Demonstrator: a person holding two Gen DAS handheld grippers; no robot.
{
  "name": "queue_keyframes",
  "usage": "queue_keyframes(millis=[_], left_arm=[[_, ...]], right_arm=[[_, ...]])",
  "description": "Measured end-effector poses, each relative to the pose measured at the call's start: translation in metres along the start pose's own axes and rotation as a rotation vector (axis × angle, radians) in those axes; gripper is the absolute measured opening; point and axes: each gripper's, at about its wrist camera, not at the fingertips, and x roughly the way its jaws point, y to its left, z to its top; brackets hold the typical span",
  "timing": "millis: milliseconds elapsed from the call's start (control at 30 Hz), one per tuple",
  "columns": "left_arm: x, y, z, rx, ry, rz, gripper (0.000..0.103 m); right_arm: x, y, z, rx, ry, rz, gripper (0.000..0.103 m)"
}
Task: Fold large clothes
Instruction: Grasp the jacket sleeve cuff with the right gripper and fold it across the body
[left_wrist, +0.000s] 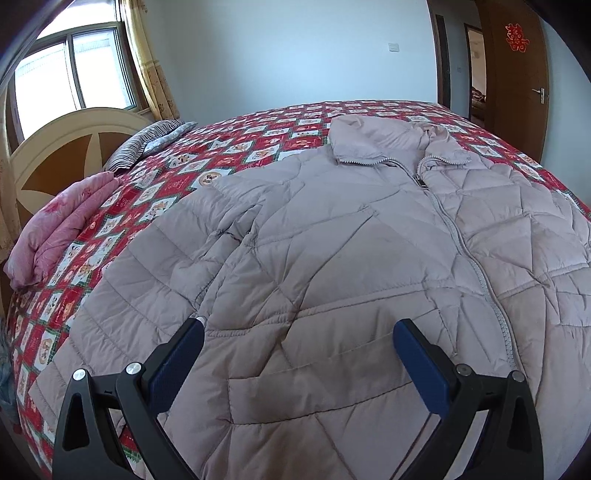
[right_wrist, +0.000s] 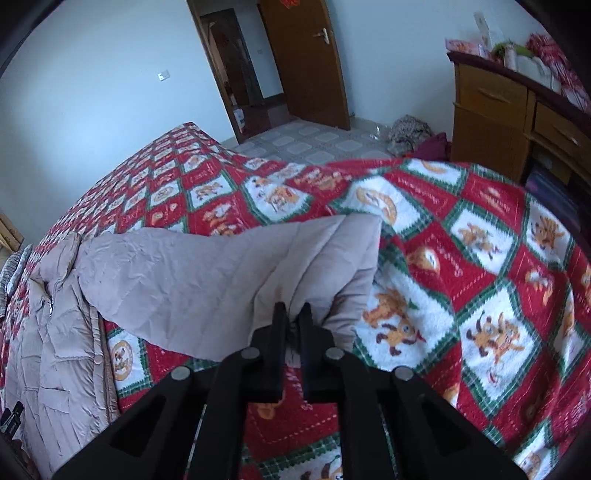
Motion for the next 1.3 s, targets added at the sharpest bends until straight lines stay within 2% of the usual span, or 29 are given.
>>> queue_keyframes(millis=[167, 333, 500, 800, 867, 933, 967, 1000, 1067, 1133, 1167, 1200, 1300], left_arm=[[-0.002, 0.008, 0.007, -0.016, -0.013, -0.004, 0.102], [0.0, 0.02, 0.017, -0.029, -0.031, 0.029, 0.102], [0.006, 0.036, 0.03, -0.042, -0.039, 0.069, 0.102], [0.012, 0.051, 0.035, -0.071, -0.034, 0.065, 0.102], [0.014, 0.053, 0.032, -0.075, -0.023, 0.06, 0.102], [0.015, 0.053, 0.029, -0.073, -0.02, 0.058, 0.102], [0.016, 0.053, 0.027, -0.07, -0.02, 0.059, 0.102], [0.018, 0.053, 0.026, -0.066, -0.02, 0.061, 0.102], [0.024, 0.05, 0.027, -0.052, -0.013, 0.089, 0.102], [0.031, 0.047, 0.03, -0.048, -0.006, 0.116, 0.102], [0.034, 0.044, 0.032, -0.046, -0.007, 0.122, 0.102], [0.037, 0.042, 0.035, -0.044, -0.008, 0.119, 0.102], [0.043, 0.031, 0.044, -0.03, -0.007, 0.123, 0.102]], right_arm=[[-0.031, 0.055, 0.03, -0.152, -0.106, 0.013, 0.008], [-0.046, 0.126, 0.04, -0.288, -0.154, 0.077, 0.007], [-0.05, 0.191, 0.025, -0.399, -0.159, 0.164, 0.005], [-0.052, 0.296, -0.019, -0.607, -0.171, 0.271, 0.003], [-0.051, 0.31, -0.029, -0.63, -0.189, 0.264, 0.003], [-0.044, 0.31, -0.03, -0.593, -0.191, 0.262, 0.004], [-0.037, 0.309, -0.029, -0.578, -0.188, 0.237, 0.019], [-0.027, 0.305, -0.027, -0.569, -0.181, 0.198, 0.057], [-0.008, 0.292, -0.023, -0.523, -0.19, 0.14, 0.093], [0.014, 0.278, -0.019, -0.507, -0.19, 0.051, 0.09], [0.029, 0.272, -0.017, -0.5, -0.165, 0.018, 0.084], [0.043, 0.265, -0.015, -0.487, -0.133, 0.0, 0.08], [0.079, 0.249, -0.011, -0.452, -0.057, -0.046, 0.078]])
